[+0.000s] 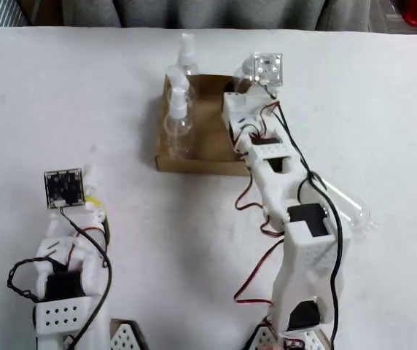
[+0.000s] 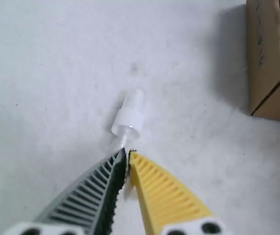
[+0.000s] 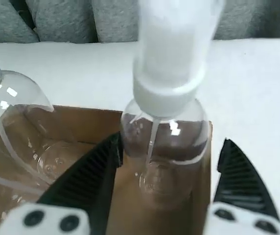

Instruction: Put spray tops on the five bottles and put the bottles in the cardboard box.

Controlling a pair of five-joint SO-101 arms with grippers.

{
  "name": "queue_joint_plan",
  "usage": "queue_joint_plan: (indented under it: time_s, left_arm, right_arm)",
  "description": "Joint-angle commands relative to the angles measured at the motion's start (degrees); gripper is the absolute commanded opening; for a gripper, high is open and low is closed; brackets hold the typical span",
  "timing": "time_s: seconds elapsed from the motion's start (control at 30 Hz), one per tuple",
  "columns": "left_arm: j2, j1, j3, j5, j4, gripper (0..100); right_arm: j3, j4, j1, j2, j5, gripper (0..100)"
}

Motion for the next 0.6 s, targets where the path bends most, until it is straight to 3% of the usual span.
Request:
queue_joint_plan:
  time_s: [0.0,0.43,0.57]
  left_arm:
    - [-0.7,-0.7,-0.3,-0.5,-1.5,2]
    - [-0.7,-0.7,-0.3,-0.5,-1.5,2]
    - [-0.7,-0.7,-0.3,-0.5,-1.5,2]
  right_arm:
    - [-0.3,-0.5,0.0,-0.8,0.7,25.1]
    - [-0.4,-0.7,-0.1,-1.5,0.7,25.1]
    - [0.0,-6.7,-0.1,-1.0,0.7,25.1]
